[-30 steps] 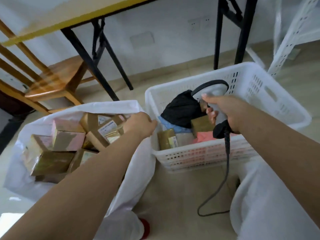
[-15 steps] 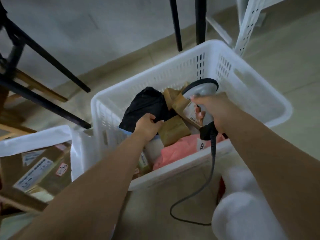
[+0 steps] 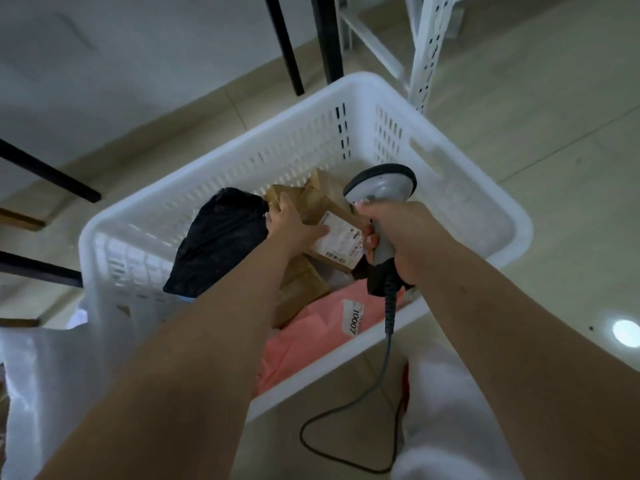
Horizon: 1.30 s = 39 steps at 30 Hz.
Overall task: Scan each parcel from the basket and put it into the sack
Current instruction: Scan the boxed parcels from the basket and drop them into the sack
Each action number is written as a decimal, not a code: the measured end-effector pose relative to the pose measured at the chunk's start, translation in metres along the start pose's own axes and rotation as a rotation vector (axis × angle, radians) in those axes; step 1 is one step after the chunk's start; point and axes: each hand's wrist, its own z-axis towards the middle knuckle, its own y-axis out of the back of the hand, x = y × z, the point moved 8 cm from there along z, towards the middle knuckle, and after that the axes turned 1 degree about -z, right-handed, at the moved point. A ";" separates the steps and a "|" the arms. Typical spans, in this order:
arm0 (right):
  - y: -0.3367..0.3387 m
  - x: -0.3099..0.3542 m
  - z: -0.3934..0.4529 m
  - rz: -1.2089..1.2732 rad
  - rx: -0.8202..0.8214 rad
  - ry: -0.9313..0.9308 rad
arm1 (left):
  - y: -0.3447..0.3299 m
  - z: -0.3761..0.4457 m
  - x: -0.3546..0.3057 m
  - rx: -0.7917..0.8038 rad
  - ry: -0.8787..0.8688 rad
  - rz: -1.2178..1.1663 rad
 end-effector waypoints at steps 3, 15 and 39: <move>0.000 0.001 0.002 0.071 0.009 -0.004 | -0.016 0.009 -0.003 0.109 -0.003 0.058; 0.000 0.012 -0.006 0.042 -0.032 0.007 | 0.010 -0.030 0.030 -0.024 0.098 -0.535; -0.230 -0.030 -0.376 -0.425 0.762 0.421 | 0.324 -0.444 0.271 -0.744 0.050 -0.872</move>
